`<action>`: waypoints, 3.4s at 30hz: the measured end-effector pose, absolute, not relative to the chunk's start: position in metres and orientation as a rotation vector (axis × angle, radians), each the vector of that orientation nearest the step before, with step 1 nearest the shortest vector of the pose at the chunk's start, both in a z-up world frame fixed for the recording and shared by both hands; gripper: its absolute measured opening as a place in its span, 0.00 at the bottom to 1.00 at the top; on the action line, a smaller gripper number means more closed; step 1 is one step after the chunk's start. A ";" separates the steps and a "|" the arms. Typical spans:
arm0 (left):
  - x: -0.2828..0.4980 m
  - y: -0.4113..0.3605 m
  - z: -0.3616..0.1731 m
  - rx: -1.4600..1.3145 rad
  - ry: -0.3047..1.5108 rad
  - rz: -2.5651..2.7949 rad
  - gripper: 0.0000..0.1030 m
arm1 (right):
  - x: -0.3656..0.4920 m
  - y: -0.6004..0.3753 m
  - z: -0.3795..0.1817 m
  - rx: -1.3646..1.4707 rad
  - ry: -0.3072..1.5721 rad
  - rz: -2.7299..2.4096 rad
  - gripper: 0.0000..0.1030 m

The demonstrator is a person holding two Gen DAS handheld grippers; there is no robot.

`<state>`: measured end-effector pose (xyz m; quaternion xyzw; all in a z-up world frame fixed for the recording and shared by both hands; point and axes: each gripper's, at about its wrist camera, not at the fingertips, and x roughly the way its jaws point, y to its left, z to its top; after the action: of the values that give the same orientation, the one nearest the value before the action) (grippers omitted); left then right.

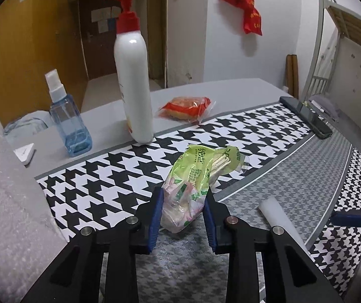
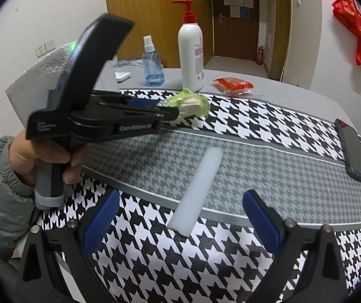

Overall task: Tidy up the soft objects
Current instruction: 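Lift the packet with the left tool while the right tool grasps the white foam stick, then carry the packet and the foam stick toward the white foam box with both tools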

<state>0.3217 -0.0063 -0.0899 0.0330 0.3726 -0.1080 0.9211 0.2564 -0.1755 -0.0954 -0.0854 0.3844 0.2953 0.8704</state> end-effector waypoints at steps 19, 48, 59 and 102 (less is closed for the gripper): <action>0.294 0.001 -0.054 0.022 0.664 -0.264 0.31 | 0.253 -0.166 -0.098 -0.166 0.836 0.599 0.78; 0.250 0.003 -0.015 -0.009 0.476 -0.324 0.31 | 0.261 -0.161 -0.111 -0.130 0.915 0.440 0.47; 0.244 0.003 -0.013 -0.011 0.450 -0.343 0.31 | 0.260 -0.161 -0.117 -0.104 0.941 0.426 0.38; 0.163 0.039 -0.014 -0.086 0.410 -0.253 0.31 | 0.245 -0.176 -0.084 -0.004 0.827 0.468 0.17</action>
<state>0.1631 0.0390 -0.0142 -0.0428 0.2030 -0.1253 0.9702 0.2449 -0.1762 -0.0845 -0.0018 0.3979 0.2253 0.8893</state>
